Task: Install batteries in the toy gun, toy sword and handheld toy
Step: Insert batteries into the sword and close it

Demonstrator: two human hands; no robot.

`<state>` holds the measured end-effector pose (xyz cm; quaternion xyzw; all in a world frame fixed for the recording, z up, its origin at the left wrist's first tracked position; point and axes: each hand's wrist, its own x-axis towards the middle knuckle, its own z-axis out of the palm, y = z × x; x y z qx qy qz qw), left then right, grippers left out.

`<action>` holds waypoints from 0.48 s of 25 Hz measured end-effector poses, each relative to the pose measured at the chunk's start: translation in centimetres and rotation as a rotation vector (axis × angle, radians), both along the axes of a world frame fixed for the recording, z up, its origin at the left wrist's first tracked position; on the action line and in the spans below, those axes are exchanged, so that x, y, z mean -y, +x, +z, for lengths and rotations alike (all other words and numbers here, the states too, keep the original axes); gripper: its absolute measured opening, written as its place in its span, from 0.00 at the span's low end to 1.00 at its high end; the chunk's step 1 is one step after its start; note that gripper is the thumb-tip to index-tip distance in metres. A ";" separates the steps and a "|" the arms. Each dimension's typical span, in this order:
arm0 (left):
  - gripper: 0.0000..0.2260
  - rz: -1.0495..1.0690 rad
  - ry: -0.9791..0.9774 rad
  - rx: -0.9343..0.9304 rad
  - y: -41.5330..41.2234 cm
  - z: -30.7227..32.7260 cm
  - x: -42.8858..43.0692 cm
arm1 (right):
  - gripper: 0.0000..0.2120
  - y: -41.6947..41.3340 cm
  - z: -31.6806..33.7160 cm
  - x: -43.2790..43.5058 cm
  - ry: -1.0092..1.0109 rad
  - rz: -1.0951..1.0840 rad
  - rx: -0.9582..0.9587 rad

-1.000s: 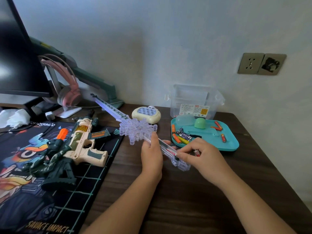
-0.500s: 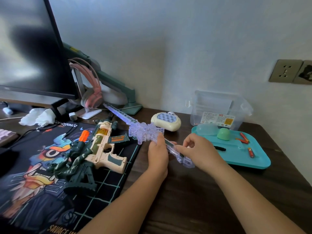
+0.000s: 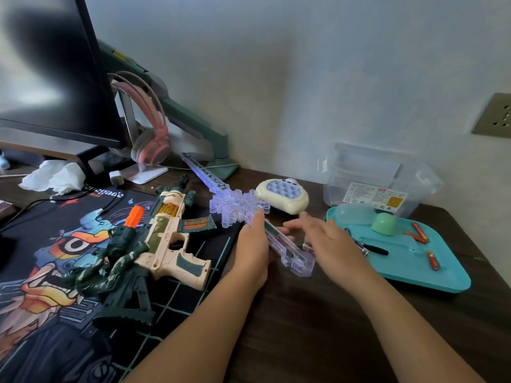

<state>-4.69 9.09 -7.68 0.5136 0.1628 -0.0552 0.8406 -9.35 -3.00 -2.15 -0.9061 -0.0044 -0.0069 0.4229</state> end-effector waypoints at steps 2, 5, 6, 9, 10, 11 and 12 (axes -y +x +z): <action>0.17 -0.021 -0.038 0.010 -0.2 0.4 -0.1 | 0.14 0.5 -0.3 1.1 0.667 -0.196 -0.212; 0.19 -0.018 -0.046 0.006 -0.3 0.6 -0.1 | 0.20 0.6 -1.0 3.2 1.265 -0.179 -0.484; 0.18 -0.015 -0.049 0.007 -0.4 0.7 -0.1 | 0.21 0.4 -1.1 3.6 1.301 -0.157 -0.507; 0.18 -0.009 -0.049 0.030 -0.9 0.6 0.0 | 0.17 0.1 -1.5 3.9 1.303 -0.118 -0.461; 0.17 -0.007 -0.049 0.038 -1.1 0.6 0.1 | 0.15 0.1 -1.6 3.8 1.282 -0.113 -0.436; 0.16 -0.004 -0.049 0.043 -1.2 0.6 0.1 | 0.13 0.1 -1.6 3.7 1.264 -0.105 -0.409; 0.15 -0.002 -0.050 0.046 -1.4 0.6 0.1 | 0.12 0.1 -1.7 3.6 1.256 -0.092 -0.386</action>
